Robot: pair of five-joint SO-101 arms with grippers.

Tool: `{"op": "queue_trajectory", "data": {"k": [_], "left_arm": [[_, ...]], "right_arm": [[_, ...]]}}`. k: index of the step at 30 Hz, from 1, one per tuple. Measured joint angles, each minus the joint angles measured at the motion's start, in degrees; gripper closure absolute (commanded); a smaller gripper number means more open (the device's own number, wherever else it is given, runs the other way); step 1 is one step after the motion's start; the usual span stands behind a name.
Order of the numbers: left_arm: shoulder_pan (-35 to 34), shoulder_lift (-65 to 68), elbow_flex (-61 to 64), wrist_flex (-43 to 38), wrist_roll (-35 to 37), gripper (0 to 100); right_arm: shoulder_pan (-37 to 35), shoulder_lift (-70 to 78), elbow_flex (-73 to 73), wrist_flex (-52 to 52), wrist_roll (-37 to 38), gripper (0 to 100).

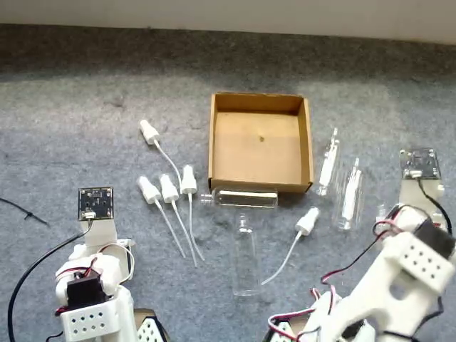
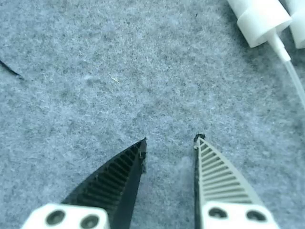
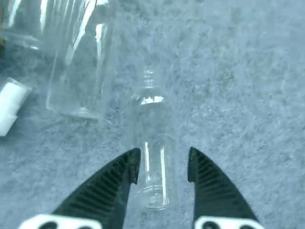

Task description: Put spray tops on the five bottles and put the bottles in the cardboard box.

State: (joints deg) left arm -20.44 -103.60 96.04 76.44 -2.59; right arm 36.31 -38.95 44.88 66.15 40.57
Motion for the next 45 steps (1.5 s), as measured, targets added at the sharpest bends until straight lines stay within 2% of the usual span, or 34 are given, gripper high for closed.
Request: {"op": "queue_trajectory", "data": {"k": [5,10,13,21,34,45], "left_arm": [[0.00,0.00,0.00,0.00,0.00,84],[0.00,0.00,0.00,0.00,0.00,84],[0.00,0.00,0.00,0.00,0.00,84],[0.00,0.00,0.00,0.00,0.00,84],[0.00,0.00,0.00,0.00,0.00,84],[0.00,0.00,0.00,0.00,0.00,84]], "right_arm": [[0.18,18.99,-12.75,3.96,0.00,82.0],[-1.14,27.43,-18.73,5.01,0.00,76.2],[-2.73,29.71,-19.43,5.01,0.00,71.5],[-7.38,30.77,-19.43,5.01,0.00,71.1],[-7.56,31.03,-18.11,1.49,0.00,71.1],[-7.47,40.26,-15.03,-2.64,0.00,71.2]]}}
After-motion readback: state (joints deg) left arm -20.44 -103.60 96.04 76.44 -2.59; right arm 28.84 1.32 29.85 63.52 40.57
